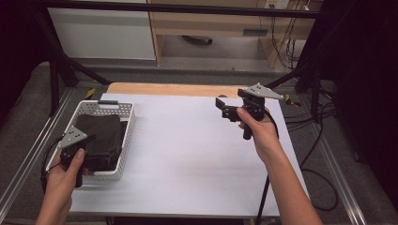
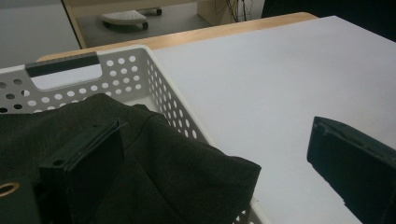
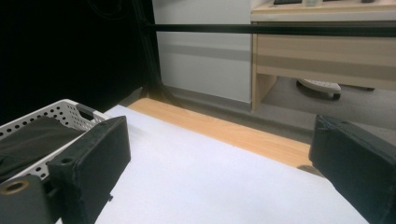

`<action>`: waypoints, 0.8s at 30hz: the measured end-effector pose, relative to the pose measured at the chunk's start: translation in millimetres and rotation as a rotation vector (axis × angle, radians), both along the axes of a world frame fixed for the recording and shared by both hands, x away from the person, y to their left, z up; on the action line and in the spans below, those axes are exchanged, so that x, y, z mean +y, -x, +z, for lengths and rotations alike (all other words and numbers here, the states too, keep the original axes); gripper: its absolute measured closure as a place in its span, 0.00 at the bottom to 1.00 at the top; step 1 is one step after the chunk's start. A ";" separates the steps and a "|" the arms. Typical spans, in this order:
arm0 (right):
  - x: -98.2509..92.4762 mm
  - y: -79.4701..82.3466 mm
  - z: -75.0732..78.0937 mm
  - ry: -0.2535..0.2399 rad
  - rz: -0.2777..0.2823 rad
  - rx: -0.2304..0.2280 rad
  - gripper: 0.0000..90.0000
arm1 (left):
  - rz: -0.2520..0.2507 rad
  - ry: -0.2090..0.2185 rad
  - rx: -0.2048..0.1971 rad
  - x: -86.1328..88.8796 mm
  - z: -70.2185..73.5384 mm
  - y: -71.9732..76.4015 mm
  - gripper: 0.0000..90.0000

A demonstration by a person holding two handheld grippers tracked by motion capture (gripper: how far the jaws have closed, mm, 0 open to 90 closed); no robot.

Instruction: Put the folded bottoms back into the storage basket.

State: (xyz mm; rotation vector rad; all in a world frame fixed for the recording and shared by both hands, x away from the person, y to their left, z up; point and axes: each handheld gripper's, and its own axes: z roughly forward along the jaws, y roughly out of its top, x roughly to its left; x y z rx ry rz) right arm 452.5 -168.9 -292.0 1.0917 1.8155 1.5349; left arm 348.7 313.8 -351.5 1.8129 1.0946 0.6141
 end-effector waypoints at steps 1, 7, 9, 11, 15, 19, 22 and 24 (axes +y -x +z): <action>-2.4 0.2 -1.1 0.001 -0.002 0.003 0.06 | 0.001 0.001 0.001 0.0 -0.5 -0.1 0.05; -20.0 0.8 -10.0 -0.008 -0.033 0.018 0.06 | 0.001 -0.004 0.010 -0.5 -3.7 -1.1 0.05; -24.6 3.0 -11.9 -0.011 -0.044 0.023 0.06 | -0.001 -0.007 0.014 -0.4 -5.1 -1.3 0.05; -28.6 5.7 -14.0 -0.024 -0.052 0.028 0.06 | 0.005 -0.006 0.021 -0.3 -7.0 -1.7 0.05; -37.0 10.8 -19.4 -0.025 -0.057 0.040 0.06 | 0.009 -0.004 0.030 -0.1 -10.8 -2.5 0.05; -45.7 16.9 -27.2 -0.019 -0.075 0.048 0.06 | 0.010 0.003 0.020 0.6 -11.9 -2.2 0.05; -52.1 21.7 -35.0 -0.019 -0.087 0.054 0.06 | 0.006 0.005 0.014 0.5 -12.8 -2.0 0.05; -56.0 24.6 -39.7 -0.012 -0.096 0.056 0.06 | 0.009 0.010 0.009 0.1 -13.0 -1.7 0.05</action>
